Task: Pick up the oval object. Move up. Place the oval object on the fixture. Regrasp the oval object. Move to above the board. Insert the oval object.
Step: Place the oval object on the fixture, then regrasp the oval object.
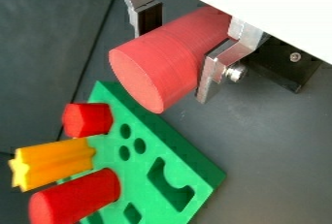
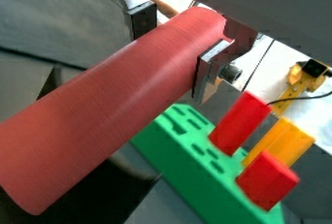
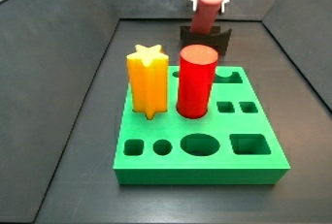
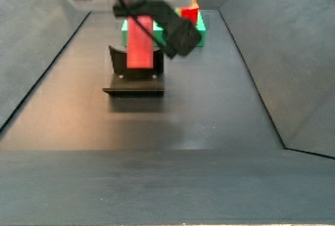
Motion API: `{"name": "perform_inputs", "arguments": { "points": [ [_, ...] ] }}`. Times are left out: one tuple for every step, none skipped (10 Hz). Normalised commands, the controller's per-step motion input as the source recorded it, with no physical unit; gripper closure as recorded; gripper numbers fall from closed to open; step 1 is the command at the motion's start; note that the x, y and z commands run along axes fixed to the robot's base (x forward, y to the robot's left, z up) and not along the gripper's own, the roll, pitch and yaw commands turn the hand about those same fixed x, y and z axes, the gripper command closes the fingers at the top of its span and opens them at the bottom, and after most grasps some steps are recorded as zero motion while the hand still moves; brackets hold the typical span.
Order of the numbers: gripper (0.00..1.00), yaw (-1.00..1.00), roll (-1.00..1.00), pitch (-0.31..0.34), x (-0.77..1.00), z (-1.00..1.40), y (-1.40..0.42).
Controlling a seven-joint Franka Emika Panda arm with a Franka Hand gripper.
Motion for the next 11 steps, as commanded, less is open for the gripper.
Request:
{"name": "perform_inputs", "arguments": {
  "points": [
    [1.0, -0.04, -0.08, -0.058, 0.12, -0.85, 0.03],
    [1.0, -0.02, -0.07, -0.055, 0.09, -0.63, 0.03],
    [1.0, -0.02, -0.07, -0.053, 0.08, -0.52, 0.02],
    [1.0, -0.01, -0.07, -0.052, 0.07, -0.32, 0.01],
    [1.0, 0.0, -0.06, -0.056, 0.07, -0.2, 0.01],
    [0.0, 0.0, 0.0, 0.0, 0.0, 0.0, 0.0],
    [0.0, -0.01, 0.05, 0.0, 0.0, 1.0, 0.0],
    [0.0, 0.0, 0.06, -0.001, 0.0, 1.0, 0.0],
    [0.0, 0.0, 0.07, 0.015, -0.02, 1.0, 0.0],
    [0.0, 0.01, 0.06, 0.026, -0.02, 1.0, 0.0],
    [0.0, 0.01, 0.06, 0.033, -0.03, 1.0, 0.0]
  ]
}}
